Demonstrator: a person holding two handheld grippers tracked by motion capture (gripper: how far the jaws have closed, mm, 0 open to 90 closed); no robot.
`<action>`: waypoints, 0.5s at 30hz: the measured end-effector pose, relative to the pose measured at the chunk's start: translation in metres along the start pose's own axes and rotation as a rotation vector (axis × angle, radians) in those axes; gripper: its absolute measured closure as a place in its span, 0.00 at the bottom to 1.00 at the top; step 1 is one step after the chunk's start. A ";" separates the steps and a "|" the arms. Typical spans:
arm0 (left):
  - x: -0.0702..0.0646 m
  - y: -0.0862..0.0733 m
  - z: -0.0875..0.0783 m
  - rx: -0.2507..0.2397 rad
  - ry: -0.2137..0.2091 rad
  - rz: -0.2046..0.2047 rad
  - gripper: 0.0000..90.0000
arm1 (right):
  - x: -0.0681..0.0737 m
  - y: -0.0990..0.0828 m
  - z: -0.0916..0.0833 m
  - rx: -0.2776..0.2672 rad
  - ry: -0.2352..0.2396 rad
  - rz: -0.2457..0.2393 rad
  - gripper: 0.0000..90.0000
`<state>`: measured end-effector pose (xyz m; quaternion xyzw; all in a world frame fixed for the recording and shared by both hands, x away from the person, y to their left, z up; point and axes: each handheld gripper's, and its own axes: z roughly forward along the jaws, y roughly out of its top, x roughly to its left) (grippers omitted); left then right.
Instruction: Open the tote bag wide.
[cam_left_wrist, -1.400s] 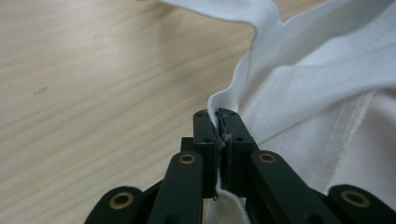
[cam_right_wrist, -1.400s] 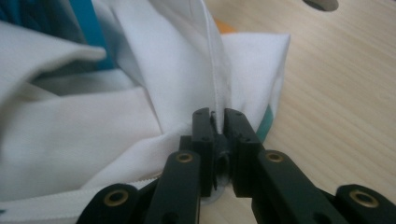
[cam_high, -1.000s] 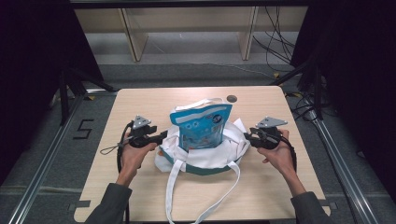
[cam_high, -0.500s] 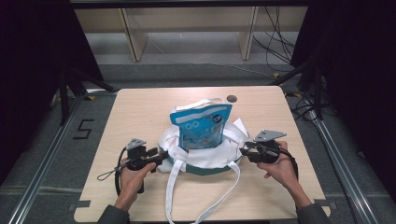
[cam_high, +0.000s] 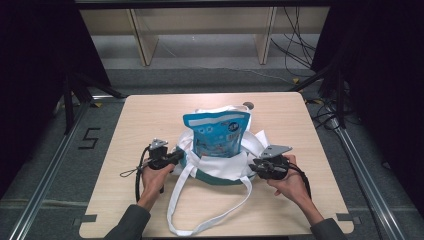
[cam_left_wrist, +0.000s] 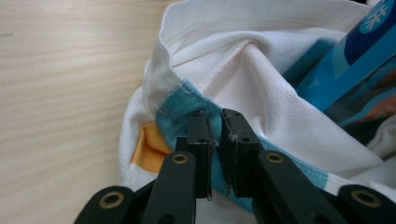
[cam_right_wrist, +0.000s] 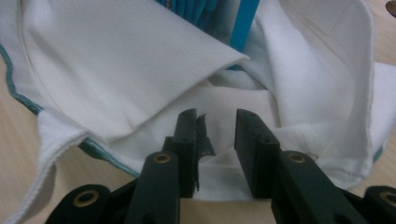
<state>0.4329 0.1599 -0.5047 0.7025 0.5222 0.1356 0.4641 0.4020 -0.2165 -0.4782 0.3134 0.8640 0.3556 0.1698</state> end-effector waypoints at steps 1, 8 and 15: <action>0.002 0.003 0.005 -0.004 -0.002 -0.013 0.92 | 0.001 0.000 0.004 0.022 -0.003 0.001 0.82; 0.003 0.003 0.007 0.012 -0.017 -0.004 0.93 | -0.003 0.000 0.020 0.047 -0.020 -0.012 0.96; 0.007 0.007 0.018 0.021 -0.002 -0.001 0.94 | -0.012 0.003 0.035 0.061 -0.070 -0.017 0.99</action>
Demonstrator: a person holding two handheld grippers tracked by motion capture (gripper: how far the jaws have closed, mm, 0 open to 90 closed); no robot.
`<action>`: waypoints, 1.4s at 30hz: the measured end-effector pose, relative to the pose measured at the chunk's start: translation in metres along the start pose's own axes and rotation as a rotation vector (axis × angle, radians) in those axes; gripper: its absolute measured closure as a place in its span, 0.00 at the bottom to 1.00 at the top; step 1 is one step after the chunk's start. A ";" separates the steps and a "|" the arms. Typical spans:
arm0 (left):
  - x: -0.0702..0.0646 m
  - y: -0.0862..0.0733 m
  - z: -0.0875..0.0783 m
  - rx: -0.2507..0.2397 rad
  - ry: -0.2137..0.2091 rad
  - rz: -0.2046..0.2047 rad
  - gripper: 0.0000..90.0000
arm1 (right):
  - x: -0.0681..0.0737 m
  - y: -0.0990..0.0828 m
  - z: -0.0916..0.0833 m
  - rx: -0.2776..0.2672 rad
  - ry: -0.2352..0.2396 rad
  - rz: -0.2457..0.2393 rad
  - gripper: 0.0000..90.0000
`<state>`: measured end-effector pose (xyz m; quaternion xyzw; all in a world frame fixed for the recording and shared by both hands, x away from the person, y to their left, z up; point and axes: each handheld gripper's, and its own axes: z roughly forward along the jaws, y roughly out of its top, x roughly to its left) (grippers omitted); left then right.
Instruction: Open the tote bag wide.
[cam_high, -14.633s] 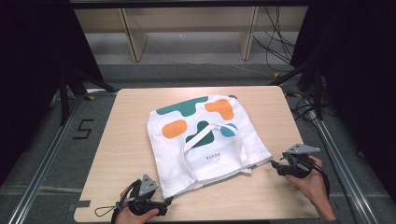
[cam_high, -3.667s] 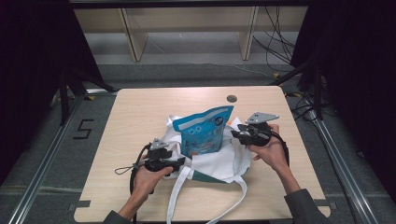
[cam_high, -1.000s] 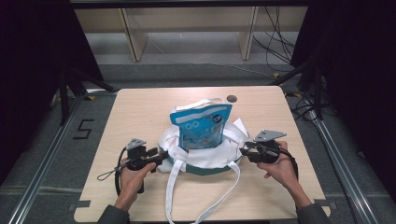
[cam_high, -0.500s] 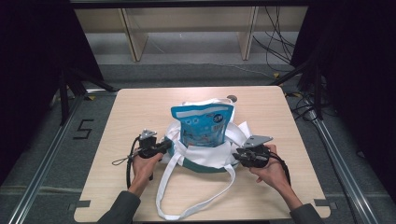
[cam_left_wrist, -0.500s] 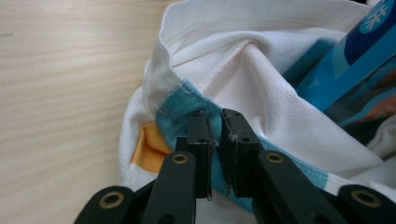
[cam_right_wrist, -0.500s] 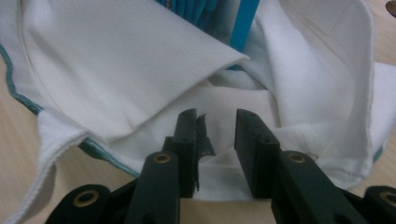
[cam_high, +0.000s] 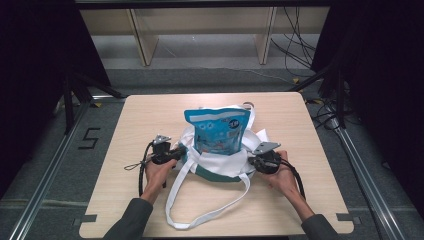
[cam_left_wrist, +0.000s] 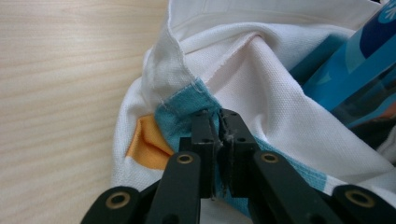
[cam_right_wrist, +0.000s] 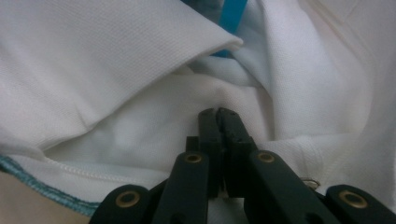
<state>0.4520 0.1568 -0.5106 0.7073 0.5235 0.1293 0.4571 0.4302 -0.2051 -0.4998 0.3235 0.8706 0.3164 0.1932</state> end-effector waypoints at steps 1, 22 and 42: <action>0.001 0.002 0.004 -0.013 -0.002 -0.010 0.94 | -0.002 0.001 0.001 0.012 0.002 0.001 0.99; 0.001 0.018 -0.057 -0.082 -0.068 -0.035 0.46 | -0.031 0.009 -0.049 -0.179 0.013 0.177 0.69; -0.043 -0.038 -0.106 -0.072 -0.124 0.109 0.22 | -0.016 -0.015 -0.080 -0.215 0.019 0.226 0.48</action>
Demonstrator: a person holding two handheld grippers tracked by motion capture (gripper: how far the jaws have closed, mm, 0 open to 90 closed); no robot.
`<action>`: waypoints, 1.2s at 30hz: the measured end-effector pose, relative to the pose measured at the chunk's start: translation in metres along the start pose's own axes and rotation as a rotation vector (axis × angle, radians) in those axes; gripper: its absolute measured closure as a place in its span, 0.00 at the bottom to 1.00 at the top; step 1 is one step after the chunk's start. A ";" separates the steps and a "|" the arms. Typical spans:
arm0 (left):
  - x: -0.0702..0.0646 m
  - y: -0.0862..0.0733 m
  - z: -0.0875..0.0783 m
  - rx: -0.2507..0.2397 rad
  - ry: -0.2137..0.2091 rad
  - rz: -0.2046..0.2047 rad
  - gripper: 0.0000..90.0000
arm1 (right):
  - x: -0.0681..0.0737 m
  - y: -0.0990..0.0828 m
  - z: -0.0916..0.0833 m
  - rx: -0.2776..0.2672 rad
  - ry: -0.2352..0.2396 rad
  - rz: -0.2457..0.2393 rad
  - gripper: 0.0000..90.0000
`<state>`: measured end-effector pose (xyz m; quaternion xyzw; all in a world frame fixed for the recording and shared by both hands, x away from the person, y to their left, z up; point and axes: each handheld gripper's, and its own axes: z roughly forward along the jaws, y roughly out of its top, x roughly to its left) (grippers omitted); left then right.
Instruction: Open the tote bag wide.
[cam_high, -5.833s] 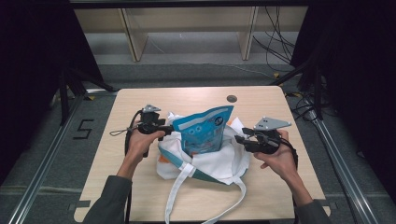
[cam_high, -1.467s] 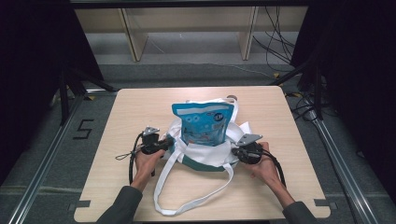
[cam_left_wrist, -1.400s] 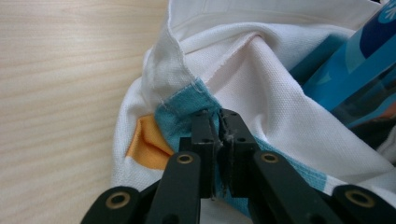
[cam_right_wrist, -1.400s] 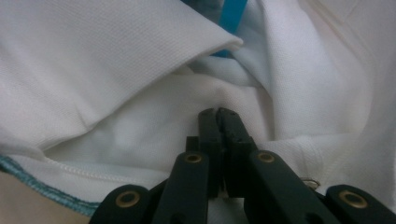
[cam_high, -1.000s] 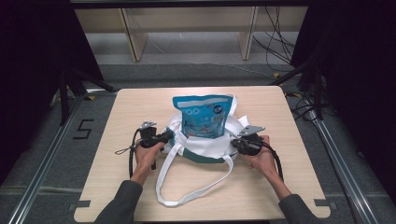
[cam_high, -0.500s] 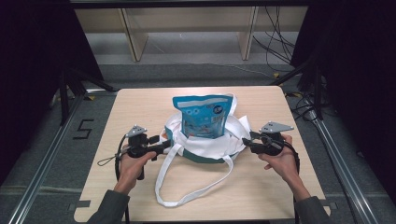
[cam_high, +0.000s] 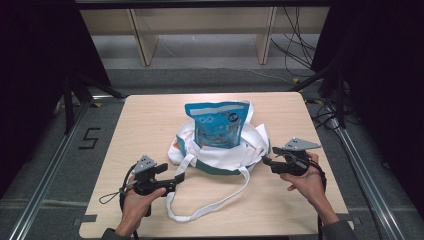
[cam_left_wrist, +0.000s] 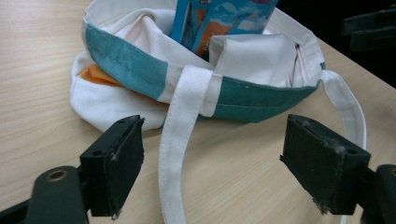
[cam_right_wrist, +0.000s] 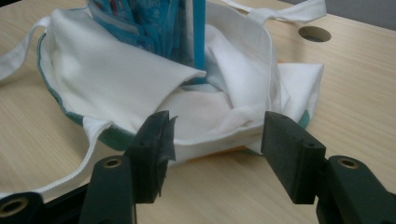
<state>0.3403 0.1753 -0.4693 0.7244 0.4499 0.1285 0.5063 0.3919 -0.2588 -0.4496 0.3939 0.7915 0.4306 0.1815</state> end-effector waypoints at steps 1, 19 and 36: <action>-0.001 -0.002 -0.001 0.001 0.003 0.001 0.22 | 0.000 -0.001 -0.001 0.003 -0.011 -0.004 0.48; -0.014 -0.017 -0.011 -0.003 0.000 0.020 0.20 | 0.008 -0.030 -0.022 0.033 -0.009 0.026 0.44; -0.030 -0.047 -0.021 0.058 -0.012 0.075 0.19 | 0.025 -0.068 -0.041 0.085 0.033 0.046 0.41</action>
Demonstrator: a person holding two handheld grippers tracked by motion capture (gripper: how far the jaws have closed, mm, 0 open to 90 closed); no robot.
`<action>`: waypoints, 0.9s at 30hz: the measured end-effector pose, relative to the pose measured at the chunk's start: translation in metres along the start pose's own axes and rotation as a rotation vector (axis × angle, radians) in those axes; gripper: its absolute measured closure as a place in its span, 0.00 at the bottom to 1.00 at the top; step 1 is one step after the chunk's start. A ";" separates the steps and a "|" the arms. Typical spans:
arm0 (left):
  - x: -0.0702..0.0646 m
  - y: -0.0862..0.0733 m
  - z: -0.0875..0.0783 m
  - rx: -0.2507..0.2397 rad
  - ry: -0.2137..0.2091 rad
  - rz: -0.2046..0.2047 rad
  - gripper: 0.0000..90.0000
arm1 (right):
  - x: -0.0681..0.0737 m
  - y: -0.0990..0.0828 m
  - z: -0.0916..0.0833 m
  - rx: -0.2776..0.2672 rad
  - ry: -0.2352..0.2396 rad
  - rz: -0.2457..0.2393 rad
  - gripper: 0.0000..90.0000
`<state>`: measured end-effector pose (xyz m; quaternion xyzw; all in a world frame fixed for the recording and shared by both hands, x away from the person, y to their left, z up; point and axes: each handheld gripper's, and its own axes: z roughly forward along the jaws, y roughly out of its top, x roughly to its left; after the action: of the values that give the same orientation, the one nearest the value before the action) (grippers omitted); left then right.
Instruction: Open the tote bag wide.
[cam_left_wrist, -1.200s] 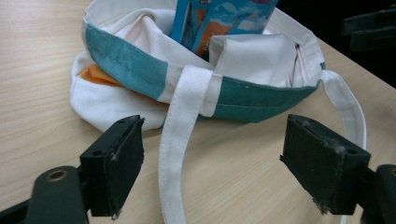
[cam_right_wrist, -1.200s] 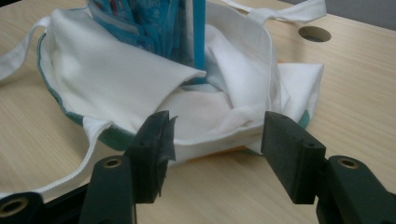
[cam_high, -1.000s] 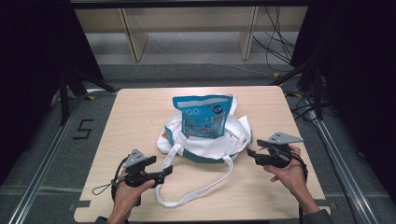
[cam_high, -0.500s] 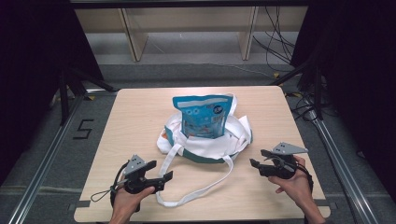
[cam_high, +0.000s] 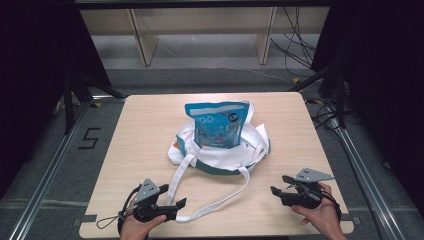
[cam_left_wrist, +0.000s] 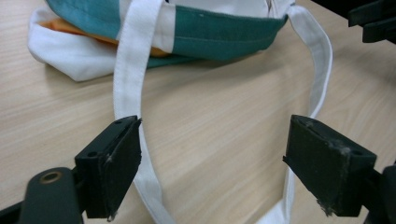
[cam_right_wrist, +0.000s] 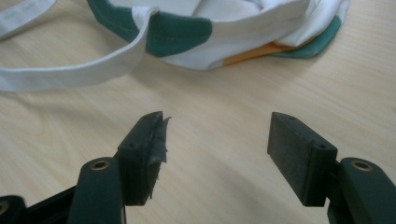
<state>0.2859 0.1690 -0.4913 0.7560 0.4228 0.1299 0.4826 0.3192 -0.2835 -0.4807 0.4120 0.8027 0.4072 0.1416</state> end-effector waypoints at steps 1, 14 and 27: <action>0.000 -0.001 -0.001 0.005 0.007 0.012 0.19 | 0.002 -0.002 -0.001 -0.004 -0.005 0.008 0.41; -0.011 -0.013 -0.013 0.044 0.034 0.076 0.18 | 0.015 -0.030 -0.013 0.070 0.026 -0.006 0.36; -0.011 -0.012 -0.010 0.066 0.024 0.100 0.18 | 0.015 -0.031 -0.010 0.075 0.029 -0.069 0.35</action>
<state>0.2674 0.1690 -0.4947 0.7899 0.3943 0.1492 0.4452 0.2872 -0.2870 -0.4965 0.3834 0.8331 0.3775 0.1284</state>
